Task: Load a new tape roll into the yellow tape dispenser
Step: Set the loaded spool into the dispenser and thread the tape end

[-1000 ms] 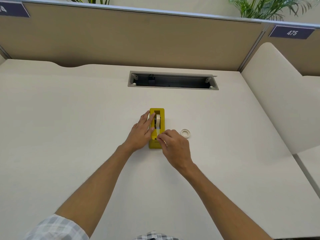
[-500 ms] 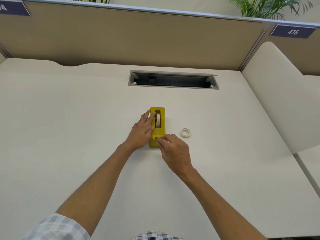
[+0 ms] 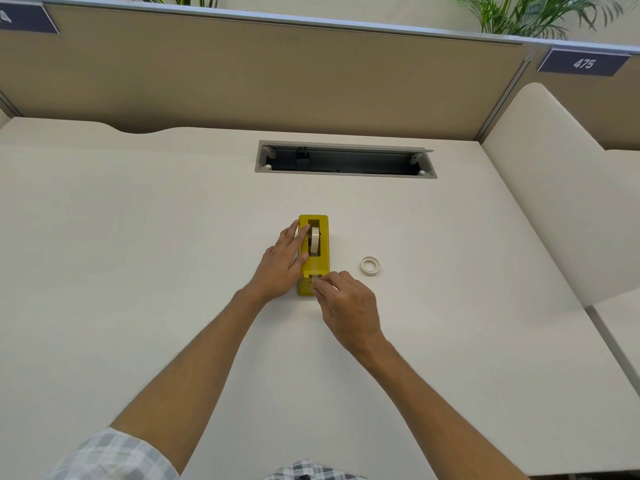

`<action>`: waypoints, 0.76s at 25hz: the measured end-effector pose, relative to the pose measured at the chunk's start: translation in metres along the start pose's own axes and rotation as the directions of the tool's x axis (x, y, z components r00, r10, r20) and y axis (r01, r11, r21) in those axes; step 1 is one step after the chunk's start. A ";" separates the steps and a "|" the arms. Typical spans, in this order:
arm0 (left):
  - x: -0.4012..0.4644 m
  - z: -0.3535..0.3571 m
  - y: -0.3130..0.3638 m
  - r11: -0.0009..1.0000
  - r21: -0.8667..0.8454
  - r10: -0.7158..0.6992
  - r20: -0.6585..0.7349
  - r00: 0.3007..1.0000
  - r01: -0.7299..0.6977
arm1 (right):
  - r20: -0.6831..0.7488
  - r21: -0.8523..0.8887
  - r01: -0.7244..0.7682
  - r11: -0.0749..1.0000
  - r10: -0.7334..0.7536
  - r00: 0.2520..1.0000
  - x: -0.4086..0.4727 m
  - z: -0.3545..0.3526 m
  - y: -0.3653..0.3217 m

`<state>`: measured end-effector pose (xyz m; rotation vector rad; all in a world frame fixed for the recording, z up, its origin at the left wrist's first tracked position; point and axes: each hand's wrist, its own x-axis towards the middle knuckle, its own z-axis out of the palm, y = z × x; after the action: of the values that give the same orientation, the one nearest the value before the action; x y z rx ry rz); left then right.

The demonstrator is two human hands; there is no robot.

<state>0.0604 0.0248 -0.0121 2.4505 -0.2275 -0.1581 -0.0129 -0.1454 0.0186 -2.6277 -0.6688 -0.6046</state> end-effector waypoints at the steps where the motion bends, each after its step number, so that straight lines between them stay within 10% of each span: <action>1: 0.000 0.000 0.000 1.000 0.001 0.001 -0.001 1.000 -0.001 | 0.000 -0.003 -0.003 1.000 0.003 1.000 -0.002 0.001 0.000; 12: 0.000 0.004 -0.006 0.999 -0.039 0.004 -0.032 0.999 -0.005 | -0.006 -0.046 -0.006 0.999 0.006 1.000 -0.006 0.018 0.004; 19: -0.015 0.010 0.000 0.997 -0.076 -0.003 -0.308 0.951 -0.022 | -0.028 -0.054 -0.023 0.998 0.021 0.999 -0.005 0.029 0.006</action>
<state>0.0438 0.0215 -0.0191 2.3555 -0.0931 0.2164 -0.0049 -0.1393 -0.0099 -2.6687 -0.6228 -0.6596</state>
